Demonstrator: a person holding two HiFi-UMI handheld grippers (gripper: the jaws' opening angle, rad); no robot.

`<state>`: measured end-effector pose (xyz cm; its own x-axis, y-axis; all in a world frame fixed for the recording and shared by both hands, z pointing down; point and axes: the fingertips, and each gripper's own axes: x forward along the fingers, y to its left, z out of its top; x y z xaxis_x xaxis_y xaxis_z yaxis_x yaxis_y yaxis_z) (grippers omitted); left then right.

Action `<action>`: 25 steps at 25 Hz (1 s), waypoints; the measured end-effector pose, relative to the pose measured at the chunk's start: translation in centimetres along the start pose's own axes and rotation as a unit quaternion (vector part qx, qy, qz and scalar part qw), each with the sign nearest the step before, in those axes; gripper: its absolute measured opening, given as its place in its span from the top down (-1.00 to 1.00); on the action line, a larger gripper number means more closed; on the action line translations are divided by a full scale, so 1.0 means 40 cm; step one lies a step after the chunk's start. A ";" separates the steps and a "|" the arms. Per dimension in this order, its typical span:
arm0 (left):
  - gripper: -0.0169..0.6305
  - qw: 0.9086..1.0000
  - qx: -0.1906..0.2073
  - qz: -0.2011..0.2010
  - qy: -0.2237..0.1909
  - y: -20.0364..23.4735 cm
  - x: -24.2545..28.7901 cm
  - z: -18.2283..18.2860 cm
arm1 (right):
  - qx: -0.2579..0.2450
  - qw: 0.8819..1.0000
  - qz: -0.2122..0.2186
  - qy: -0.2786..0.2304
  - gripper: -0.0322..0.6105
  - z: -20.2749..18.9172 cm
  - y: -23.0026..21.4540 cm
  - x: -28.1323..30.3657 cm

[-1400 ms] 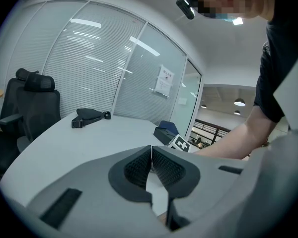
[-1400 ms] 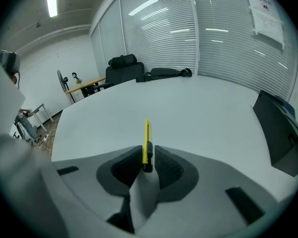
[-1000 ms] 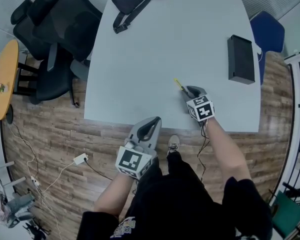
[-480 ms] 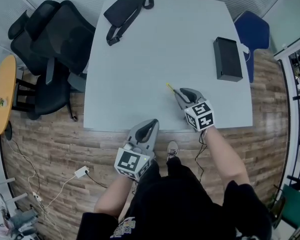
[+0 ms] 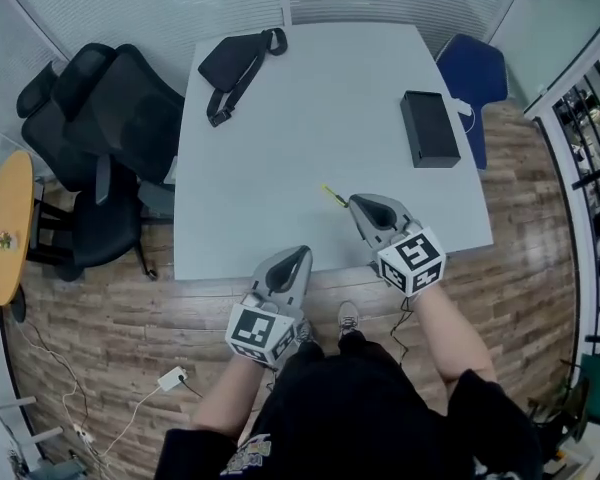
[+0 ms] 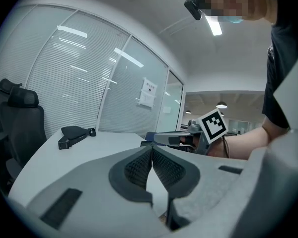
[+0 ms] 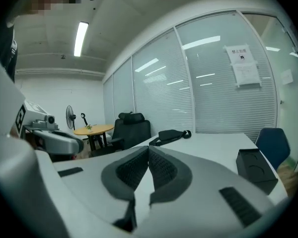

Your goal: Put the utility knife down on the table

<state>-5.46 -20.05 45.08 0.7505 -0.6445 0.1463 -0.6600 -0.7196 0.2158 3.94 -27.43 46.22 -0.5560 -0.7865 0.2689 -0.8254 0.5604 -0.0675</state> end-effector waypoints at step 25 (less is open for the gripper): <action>0.93 0.997 0.032 -0.071 -0.012 -0.134 -0.109 0.062 | 0.004 0.995 -0.051 -0.081 0.89 0.097 0.181 -0.298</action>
<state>-5.30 -14.03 40.90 0.8359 -0.5405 0.0957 -0.5488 -0.8182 0.1714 4.23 -15.02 38.80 -0.4769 -0.8714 0.1153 -0.8790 0.4736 -0.0557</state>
